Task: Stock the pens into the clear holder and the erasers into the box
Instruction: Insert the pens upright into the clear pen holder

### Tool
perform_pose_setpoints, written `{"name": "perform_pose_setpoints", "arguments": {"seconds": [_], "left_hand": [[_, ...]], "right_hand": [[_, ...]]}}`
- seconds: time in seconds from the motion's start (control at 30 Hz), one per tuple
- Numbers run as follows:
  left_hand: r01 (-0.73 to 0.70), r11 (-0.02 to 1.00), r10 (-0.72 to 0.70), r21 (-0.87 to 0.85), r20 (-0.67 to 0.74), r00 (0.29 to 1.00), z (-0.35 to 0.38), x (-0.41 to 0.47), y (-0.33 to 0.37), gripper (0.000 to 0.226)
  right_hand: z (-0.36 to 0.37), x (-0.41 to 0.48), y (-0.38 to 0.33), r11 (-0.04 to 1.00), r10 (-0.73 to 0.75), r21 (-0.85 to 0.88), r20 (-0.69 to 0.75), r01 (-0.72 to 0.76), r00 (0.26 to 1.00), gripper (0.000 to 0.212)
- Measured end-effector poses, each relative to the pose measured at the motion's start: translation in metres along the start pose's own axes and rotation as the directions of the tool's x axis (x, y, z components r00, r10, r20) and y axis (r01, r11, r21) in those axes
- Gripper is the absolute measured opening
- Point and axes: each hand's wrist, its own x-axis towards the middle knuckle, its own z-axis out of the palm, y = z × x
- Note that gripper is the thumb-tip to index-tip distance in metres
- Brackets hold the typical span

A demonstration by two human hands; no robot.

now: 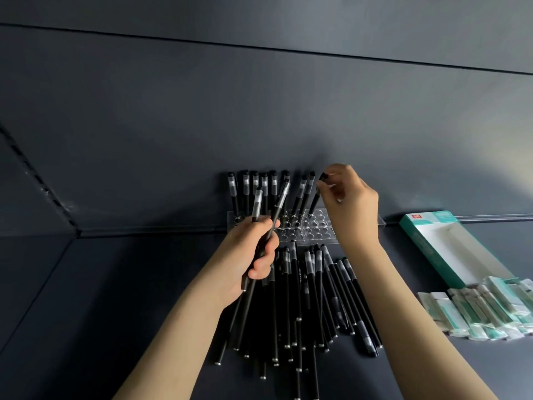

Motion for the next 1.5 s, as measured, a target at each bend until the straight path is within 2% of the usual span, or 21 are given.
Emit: {"name": "perform_pose_setpoints", "arguments": {"seconds": [0.13,0.3,0.37,0.43,0.5,0.57,0.63,0.67,0.77,0.8,0.87,0.93,1.0,1.13,1.27,1.37,1.5], "left_hand": [[-0.021,0.997,0.024,-0.08,0.034,0.999,0.003,0.0,0.001,0.01],[-0.048,0.994,0.056,-0.101,0.078,0.995,0.008,0.0,-0.002,0.016],[-0.041,0.995,0.049,-0.093,0.086,0.995,0.011,0.0,-0.001,0.025],[-0.033,0.997,0.04,-0.074,0.095,0.995,0.013,0.001,0.0,0.035],[-0.021,0.998,0.026,-0.054,0.102,0.994,0.016,0.004,0.002,0.041],[-0.018,1.0,0.02,-0.02,0.125,0.992,0.02,0.007,0.006,0.032],[-0.026,0.999,0.022,0.029,0.136,0.99,0.023,0.011,0.01,0.02],[-0.025,0.998,0.017,0.058,0.13,0.991,0.024,0.014,0.013,0.022],[0.014,0.991,-0.02,0.134,0.049,0.999,0.024,0.027,0.017,0.029],[0.045,0.99,-0.047,0.134,0.014,0.999,0.023,0.032,0.018,0.024],[0.1,0.992,-0.099,0.074,-0.017,0.995,0.022,0.039,0.018,0.018],[0.103,0.995,-0.103,0.019,-0.012,0.995,0.021,0.043,0.016,0.017],[0.064,0.998,-0.064,-0.013,-0.003,0.998,0.022,0.044,0.014,0.016],[-0.075,0.994,0.075,-0.084,0.004,0.997,0.024,0.039,0.007,0.014],[-0.155,0.988,0.155,-0.015,-0.012,0.988,0.026,0.028,-0.002,0.021],[-0.141,0.989,0.14,-0.046,-0.028,0.99,0.03,0.022,-0.003,0.028],[-0.055,0.987,0.052,-0.153,-0.027,0.998,0.033,0.02,-0.002,0.028]], "right_hand": [[0.007,-0.002,0.003,0.997,-0.024,-0.07,-0.019,0.023,1.0,0.02],[0.002,-0.001,0.002,0.998,-0.005,-0.065,-0.012,0.004,1.0,0.025],[-0.005,-0.003,-0.004,1.0,-0.024,-0.019,-0.029,0.023,0.999,0.025],[-0.014,-0.006,-0.014,0.982,0.061,0.175,0.045,-0.068,0.997,0.022],[-0.019,-0.009,-0.024,0.848,0.185,0.447,0.256,-0.286,0.949,0.02],[-0.023,-0.011,-0.029,0.683,0.207,0.603,0.382,-0.413,0.901,0.015],[-0.024,-0.009,-0.03,0.554,0.214,0.697,0.41,-0.456,0.887,0.01],[-0.025,-0.007,-0.03,0.488,0.229,0.739,0.405,-0.465,0.885,0.007],[-0.026,0.006,-0.023,0.367,0.359,0.844,0.26,-0.391,0.897,0.017],[-0.026,0.01,-0.02,0.384,0.411,0.856,0.177,-0.346,0.894,0.021],[-0.026,0.015,-0.011,0.529,0.456,0.808,-0.013,-0.259,0.89,0.026],[-0.025,0.013,-0.004,0.706,0.429,0.678,-0.181,-0.203,0.885,0.026],[-0.025,0.008,-0.001,0.806,0.371,0.57,-0.276,-0.159,0.887,0.028],[-0.023,-0.002,0.0,0.896,0.247,0.436,-0.319,-0.09,0.915,0.032],[-0.019,-0.008,0.004,0.944,0.164,0.322,-0.283,-0.068,0.945,0.031],[-0.015,-0.01,0.007,0.949,0.162,0.306,-0.246,-0.082,0.956,0.032],[-0.012,-0.012,0.01,0.963,0.119,0.263,-0.205,-0.063,0.972,0.03]]}}
